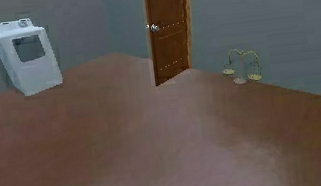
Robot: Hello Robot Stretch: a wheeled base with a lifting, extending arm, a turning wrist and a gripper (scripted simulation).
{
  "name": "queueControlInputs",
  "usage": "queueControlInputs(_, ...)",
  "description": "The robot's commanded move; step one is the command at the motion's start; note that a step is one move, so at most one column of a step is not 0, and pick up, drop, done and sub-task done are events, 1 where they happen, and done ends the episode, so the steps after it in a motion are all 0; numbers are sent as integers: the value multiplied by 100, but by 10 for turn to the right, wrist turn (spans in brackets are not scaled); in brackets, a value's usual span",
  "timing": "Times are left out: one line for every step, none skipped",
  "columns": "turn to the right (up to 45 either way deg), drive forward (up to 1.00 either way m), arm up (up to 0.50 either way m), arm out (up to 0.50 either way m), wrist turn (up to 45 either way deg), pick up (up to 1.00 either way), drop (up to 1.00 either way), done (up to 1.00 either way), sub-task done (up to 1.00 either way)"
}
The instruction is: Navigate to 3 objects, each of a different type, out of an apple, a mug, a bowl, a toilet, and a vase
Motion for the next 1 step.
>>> queueControlInputs(-210,0,0,0,0,0,0,0,0)
